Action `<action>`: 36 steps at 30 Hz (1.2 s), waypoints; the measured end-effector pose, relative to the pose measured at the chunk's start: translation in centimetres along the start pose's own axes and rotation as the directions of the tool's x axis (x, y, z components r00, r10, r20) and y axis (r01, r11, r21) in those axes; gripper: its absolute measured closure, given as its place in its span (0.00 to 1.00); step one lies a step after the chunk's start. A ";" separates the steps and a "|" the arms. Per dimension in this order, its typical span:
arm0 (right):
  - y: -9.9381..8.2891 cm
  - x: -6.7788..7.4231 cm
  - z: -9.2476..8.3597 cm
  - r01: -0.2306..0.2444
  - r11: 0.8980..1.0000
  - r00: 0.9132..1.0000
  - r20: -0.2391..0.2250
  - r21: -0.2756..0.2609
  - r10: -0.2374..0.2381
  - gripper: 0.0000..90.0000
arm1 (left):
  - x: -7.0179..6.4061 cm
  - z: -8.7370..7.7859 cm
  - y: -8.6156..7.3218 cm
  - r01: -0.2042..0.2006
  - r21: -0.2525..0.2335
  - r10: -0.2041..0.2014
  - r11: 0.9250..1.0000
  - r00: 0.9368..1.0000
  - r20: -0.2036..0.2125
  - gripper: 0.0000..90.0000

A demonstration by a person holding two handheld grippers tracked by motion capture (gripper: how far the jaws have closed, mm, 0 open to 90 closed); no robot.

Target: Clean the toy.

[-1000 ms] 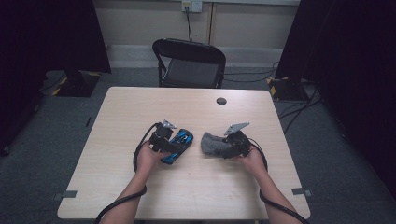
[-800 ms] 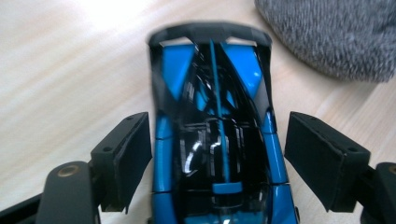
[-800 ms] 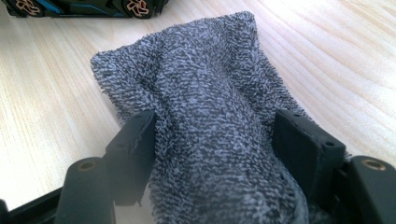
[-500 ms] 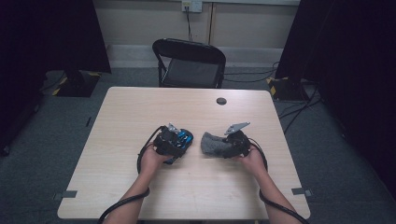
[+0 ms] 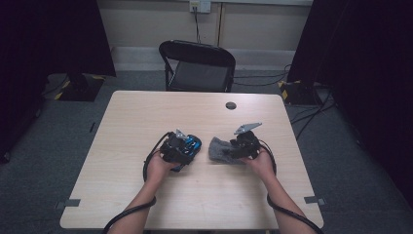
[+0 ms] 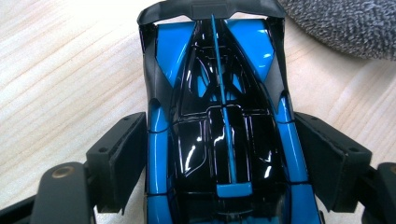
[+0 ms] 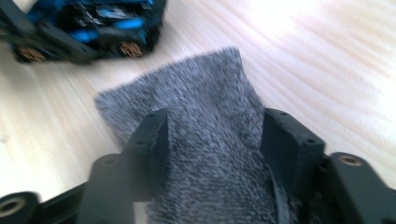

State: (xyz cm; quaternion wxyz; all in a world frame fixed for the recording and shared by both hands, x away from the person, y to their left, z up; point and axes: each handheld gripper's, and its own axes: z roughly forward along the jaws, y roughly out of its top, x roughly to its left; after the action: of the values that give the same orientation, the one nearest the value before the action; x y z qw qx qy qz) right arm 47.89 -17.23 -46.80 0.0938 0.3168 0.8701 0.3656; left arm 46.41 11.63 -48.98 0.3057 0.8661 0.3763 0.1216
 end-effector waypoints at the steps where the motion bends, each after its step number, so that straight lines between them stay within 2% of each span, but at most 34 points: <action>1: -0.1 0.0 0.2 0.004 1.000 1.000 0.003 0.020 -0.004 0.48 | 0.0 0.0 0.0 -0.001 -0.003 0.001 1.000 1.000 0.001 0.23; 4: -0.5 0.1 0.9 0.020 0.998 1.000 -0.008 0.052 -0.019 0.47 | 0.0 0.0 -0.1 -0.005 -0.006 0.005 1.000 1.000 0.000 0.23; 8: -1.0 0.3 1.5 0.025 0.998 1.000 -0.017 0.061 -0.024 0.45 | 0.1 0.0 -0.1 -0.010 -0.007 0.010 1.000 1.000 0.007 0.23; 12: -1.1 0.5 1.6 0.041 0.997 0.999 -0.004 0.069 -0.041 0.45 | 0.0 0.0 -0.1 -0.017 -0.005 0.017 1.000 1.000 0.009 0.21; 16: -1.4 0.6 1.6 0.011 0.998 1.000 0.012 0.055 -0.012 0.49 | 0.0 0.0 -0.2 -0.019 -0.007 0.019 1.000 1.000 0.014 0.20; 19: -1.6 0.8 1.3 -0.013 0.999 1.000 0.023 0.047 0.012 0.65 | 0.0 0.1 -0.1 -0.016 -0.004 0.016 1.000 1.000 0.016 0.20; 21: -1.6 0.8 1.2 -0.032 0.998 0.999 0.026 0.046 0.031 0.70 | 0.0 0.1 -0.1 -0.011 0.000 0.011 1.000 1.000 0.014 0.20; 24: -1.5 0.9 1.2 -0.052 0.997 0.998 0.039 0.055 0.050 0.71 | 0.0 -0.1 0.1 -0.010 0.011 0.010 1.000 1.000 0.011 0.26; 29: -1.4 1.0 1.2 -0.070 0.995 0.997 0.050 0.066 0.067 0.72 | -0.3 -0.2 0.4 0.024 0.038 -0.024 0.999 1.000 -0.014 0.28; 36: -1.1 0.9 1.2 -0.084 0.993 0.995 0.053 0.081 0.079 0.75 | -0.5 -0.3 0.5 0.035 0.061 -0.033 0.998 0.999 -0.026 0.29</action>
State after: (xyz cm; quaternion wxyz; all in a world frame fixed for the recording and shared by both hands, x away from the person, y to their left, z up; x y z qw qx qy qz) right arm 47.10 -16.53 -48.42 0.0871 0.3646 0.8683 0.3248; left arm 46.26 11.14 -48.40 0.2763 0.8669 0.3984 0.1157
